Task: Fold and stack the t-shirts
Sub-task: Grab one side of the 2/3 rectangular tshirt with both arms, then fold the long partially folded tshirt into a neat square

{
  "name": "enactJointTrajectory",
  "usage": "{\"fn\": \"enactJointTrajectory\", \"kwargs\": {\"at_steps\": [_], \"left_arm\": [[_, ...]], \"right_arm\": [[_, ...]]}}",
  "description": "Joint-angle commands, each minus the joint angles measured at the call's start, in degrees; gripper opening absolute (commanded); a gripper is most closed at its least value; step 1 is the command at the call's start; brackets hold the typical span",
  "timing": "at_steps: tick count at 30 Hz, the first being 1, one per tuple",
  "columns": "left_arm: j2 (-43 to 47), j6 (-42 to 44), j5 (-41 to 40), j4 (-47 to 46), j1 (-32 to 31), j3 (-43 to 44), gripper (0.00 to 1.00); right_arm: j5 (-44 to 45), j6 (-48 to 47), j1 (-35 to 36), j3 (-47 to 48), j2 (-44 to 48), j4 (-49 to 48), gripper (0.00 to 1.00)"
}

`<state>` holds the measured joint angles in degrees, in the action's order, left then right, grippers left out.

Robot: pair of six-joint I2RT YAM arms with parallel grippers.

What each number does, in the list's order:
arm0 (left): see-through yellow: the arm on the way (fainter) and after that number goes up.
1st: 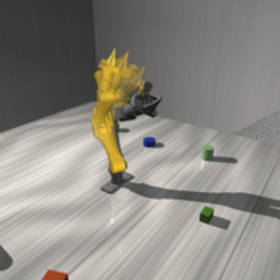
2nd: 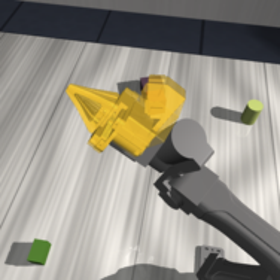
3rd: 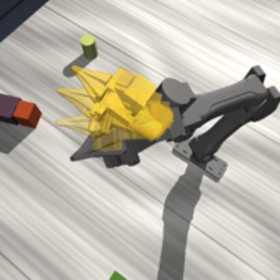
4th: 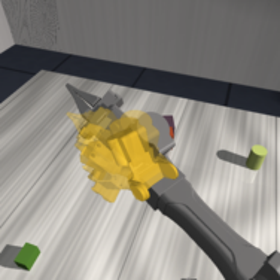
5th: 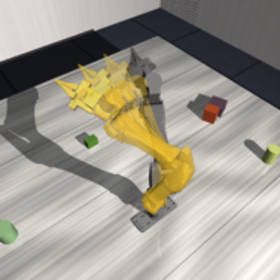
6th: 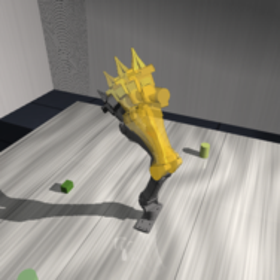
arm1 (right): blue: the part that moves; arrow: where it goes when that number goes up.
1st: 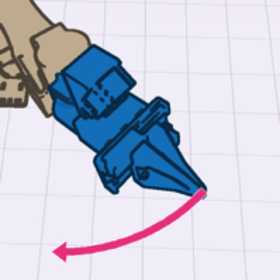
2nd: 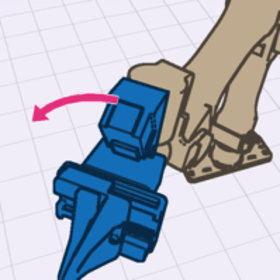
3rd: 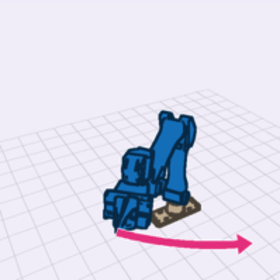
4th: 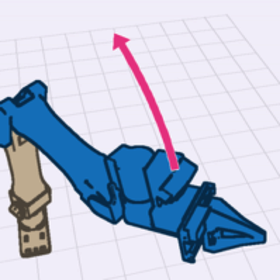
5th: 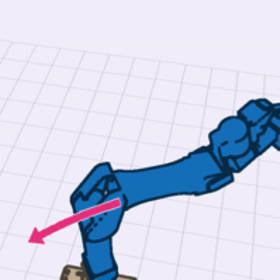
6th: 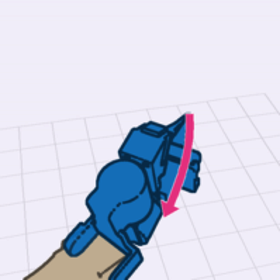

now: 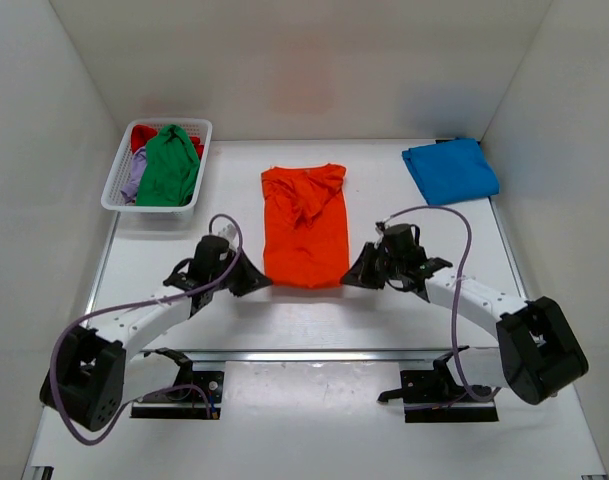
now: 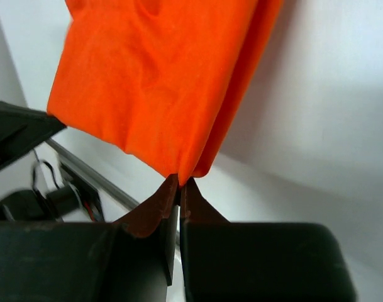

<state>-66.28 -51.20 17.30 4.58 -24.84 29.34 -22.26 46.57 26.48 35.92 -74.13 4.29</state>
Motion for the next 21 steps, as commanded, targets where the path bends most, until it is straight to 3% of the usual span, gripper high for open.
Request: {"fn": "enactJointTrajectory", "kwargs": {"at_steps": [1, 7, 13, 16, 21], "left_arm": [[6.0, -0.1, 1.3, 5.1, -1.9, -5.0, 0.00], [13.2, -0.7, 3.6, 8.0, -1.6, -12.2, 0.00], [13.9, -1.8, 5.6, 6.4, 0.1, -11.5, 0.00], [9.6, 0.0, 7.5, 5.9, 3.0, -5.3, 0.00], [-7.2, 3.8, 10.1, 2.9, 7.9, 12.4, 0.00]], "right_arm": [[0.5, 1.2, 3.0, -5.5, 5.1, 3.4, 0.00], [-1.5, 4.6, 4.5, -11.9, 9.6, 2.9, 0.00], [-4.5, 2.6, 2.3, -8.8, 7.6, 3.5, 0.00], [-7.4, -0.8, -1.1, -2.8, 3.9, 5.8, 0.00], [-12.8, -8.2, -8.6, 12.7, -6.4, 9.4, 0.01]]}}
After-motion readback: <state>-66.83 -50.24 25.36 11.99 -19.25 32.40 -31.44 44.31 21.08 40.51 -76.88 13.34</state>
